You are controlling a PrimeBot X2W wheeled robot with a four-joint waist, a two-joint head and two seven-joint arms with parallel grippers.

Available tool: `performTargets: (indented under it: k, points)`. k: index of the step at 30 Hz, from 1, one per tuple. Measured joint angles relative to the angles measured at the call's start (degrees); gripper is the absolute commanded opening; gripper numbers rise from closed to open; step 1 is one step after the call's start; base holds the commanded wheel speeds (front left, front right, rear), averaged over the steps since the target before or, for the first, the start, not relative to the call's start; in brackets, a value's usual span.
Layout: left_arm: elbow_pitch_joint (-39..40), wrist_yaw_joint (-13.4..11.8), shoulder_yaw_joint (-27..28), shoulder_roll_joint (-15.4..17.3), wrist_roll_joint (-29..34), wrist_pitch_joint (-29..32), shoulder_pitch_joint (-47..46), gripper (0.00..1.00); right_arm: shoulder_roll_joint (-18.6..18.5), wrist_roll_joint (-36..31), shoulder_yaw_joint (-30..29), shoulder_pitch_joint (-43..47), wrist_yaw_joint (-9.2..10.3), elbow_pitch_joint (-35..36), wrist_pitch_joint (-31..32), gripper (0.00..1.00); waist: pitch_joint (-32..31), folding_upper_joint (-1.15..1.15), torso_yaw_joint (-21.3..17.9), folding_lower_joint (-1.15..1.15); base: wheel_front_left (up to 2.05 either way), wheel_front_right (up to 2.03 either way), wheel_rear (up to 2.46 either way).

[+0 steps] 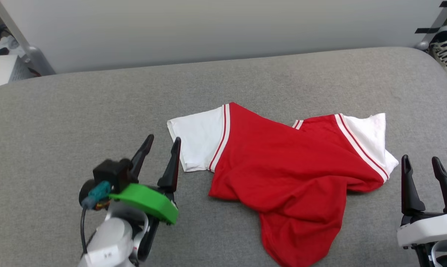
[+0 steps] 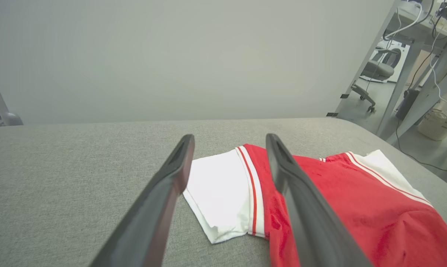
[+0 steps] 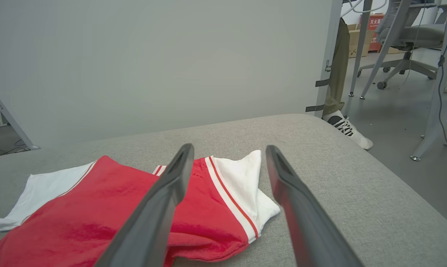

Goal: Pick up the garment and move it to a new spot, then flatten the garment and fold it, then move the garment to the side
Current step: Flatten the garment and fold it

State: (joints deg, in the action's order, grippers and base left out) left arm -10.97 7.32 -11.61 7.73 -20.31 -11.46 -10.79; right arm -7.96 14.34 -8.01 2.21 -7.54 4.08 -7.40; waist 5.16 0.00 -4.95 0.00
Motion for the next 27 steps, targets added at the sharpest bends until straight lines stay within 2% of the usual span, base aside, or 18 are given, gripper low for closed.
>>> performTargets:
  k: [6,12,16,20,27]
  points:
    - [-3.0,0.0,-4.0,4.09,-2.09,13.68,-12.95,1.0,0.42,-0.43,-0.01,-0.33,0.0,0.14,0.05,1.0,2.99,0.0,-1.85,0.0,0.0,0.0,0.0]
    - [-9.17,0.0,-10.28,7.13,-7.08,31.69,-26.13,1.0,0.82,-0.59,0.74,-2.48,0.0,0.05,-0.58,1.0,6.27,0.0,-3.8,0.0,0.0,0.0,0.0]
    - [-13.97,0.01,-14.15,10.33,-9.34,43.06,-32.15,1.0,1.32,-0.6,1.69,-3.64,0.0,-0.45,-1.12,1.0,8.3,0.0,-5.22,0.0,0.0,0.0,0.0]
    - [-18.72,-0.01,-15.27,12.59,-9.42,48.8,-36.06,1.0,1.66,-0.6,2.61,-4.11,0.0,-1.05,-1.79,1.0,10.04,0.0,-6.6,0.0,0.0,0.0,0.0]
    - [-26.24,-0.85,-16.45,14.54,-6.67,50.42,-39.93,1.0,1.71,-0.6,3.94,-5.89,0.0,-2.15,-2.71,1.0,12.99,0.0,-8.9,0.01,0.0,0.0,0.0]
